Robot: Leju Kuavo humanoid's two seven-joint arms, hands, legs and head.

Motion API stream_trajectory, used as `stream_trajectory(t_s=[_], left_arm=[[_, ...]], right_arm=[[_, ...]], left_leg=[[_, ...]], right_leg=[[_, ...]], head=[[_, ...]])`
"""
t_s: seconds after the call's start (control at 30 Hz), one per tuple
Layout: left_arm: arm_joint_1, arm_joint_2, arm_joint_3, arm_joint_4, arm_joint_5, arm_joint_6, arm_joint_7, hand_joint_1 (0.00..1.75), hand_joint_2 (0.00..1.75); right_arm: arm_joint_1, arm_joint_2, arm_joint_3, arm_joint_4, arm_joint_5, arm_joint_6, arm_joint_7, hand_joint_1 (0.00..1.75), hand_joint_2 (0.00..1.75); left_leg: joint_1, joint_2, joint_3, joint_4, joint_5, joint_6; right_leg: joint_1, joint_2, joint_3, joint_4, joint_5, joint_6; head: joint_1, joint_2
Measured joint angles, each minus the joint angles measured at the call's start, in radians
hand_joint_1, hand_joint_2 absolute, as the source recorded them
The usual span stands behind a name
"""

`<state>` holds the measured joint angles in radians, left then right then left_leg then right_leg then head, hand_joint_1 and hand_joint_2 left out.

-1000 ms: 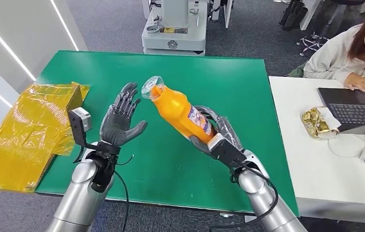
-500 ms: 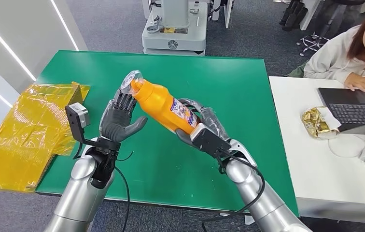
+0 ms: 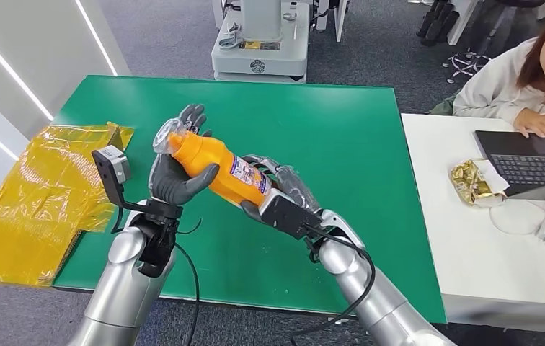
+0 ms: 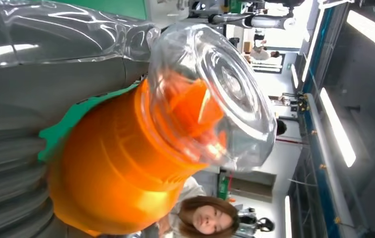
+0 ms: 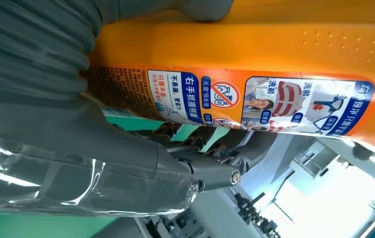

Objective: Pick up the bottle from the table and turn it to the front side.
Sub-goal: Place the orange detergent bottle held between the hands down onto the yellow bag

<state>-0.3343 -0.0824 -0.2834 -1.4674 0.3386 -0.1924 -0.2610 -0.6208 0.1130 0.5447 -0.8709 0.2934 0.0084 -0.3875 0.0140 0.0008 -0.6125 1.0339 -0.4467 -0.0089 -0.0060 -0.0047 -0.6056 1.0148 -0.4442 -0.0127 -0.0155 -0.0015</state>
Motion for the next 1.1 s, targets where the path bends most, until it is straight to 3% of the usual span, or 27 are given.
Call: stream_trajectory(t_s=[0.03, 0.17, 0.63, 0.67, 0.77, 0.8, 1.0, 1.1], left_arm=[[0.000, -0.003, 0.000, -0.001, 0.016, -0.005, 0.006, 0.00, 1.75], [0.001, -0.013, 0.000, -0.002, 0.078, -0.027, 0.023, 1.74, 1.75], [0.001, -0.018, 0.003, 0.000, 0.114, -0.037, 0.043, 1.75, 1.75], [0.001, -0.018, 0.003, 0.001, 0.115, -0.037, 0.043, 1.75, 1.75], [0.001, -0.015, 0.004, 0.003, 0.112, -0.037, 0.039, 1.75, 1.75], [0.001, -0.014, 0.004, 0.003, 0.106, -0.035, 0.036, 1.75, 1.75], [0.003, -0.014, 0.003, 0.009, 0.037, -0.010, 0.011, 1.75, 1.75], [-0.001, -0.008, 0.002, 0.010, -0.128, 0.078, -0.025, 1.75, 1.75]], right_arm=[[-0.004, 0.006, 0.003, 0.007, 0.004, 0.000, -0.001, 1.75, 1.75], [-0.021, 0.024, 0.008, 0.030, 0.011, -0.005, -0.005, 1.75, 1.75], [-0.052, 0.041, 0.014, 0.082, 0.027, -0.039, -0.031, 1.75, 1.75], [-0.052, 0.042, 0.014, 0.085, 0.029, -0.040, -0.031, 1.56, 1.75], [-0.053, 0.042, 0.015, 0.090, 0.035, -0.042, -0.031, 0.25, 1.75], [-0.053, 0.042, 0.016, 0.092, 0.038, -0.043, -0.032, 0.00, 1.75], [-0.057, 0.043, 0.024, 0.102, 0.047, -0.056, -0.036, 0.00, 1.75], [-0.053, 0.041, 0.024, 0.101, 0.040, -0.058, -0.044, 0.00, 1.75]], left_leg=[[0.000, 0.000, 0.000, 0.000, 0.000, 0.000], [0.000, 0.000, 0.000, 0.000, 0.000, 0.000], [0.000, 0.000, 0.000, 0.000, 0.000, 0.000], [0.000, 0.000, 0.000, 0.000, 0.000, 0.000], [0.000, 0.000, 0.000, 0.000, 0.000, 0.000], [0.000, 0.000, 0.000, 0.000, 0.000, 0.000], [0.000, 0.000, 0.000, 0.000, 0.000, 0.000], [0.000, 0.000, 0.000, 0.000, 0.000, 0.000]], right_leg=[[0.000, 0.000, 0.000, 0.000, 0.000, 0.000], [0.000, 0.000, 0.000, 0.000, 0.000, 0.000], [0.000, 0.000, 0.000, 0.000, 0.000, 0.000], [0.000, 0.000, 0.000, 0.000, 0.000, 0.000], [0.000, 0.000, 0.000, 0.000, 0.000, 0.000], [0.000, 0.000, 0.000, 0.000, 0.000, 0.000], [0.000, 0.000, 0.000, 0.000, 0.000, 0.000], [0.000, 0.000, 0.000, 0.000, 0.000, 0.000]], head=[[0.000, 0.000], [0.000, 0.000], [0.000, 0.000], [0.000, 0.000], [0.000, 0.000], [0.000, 0.000], [0.000, 0.000], [0.000, 0.000]])
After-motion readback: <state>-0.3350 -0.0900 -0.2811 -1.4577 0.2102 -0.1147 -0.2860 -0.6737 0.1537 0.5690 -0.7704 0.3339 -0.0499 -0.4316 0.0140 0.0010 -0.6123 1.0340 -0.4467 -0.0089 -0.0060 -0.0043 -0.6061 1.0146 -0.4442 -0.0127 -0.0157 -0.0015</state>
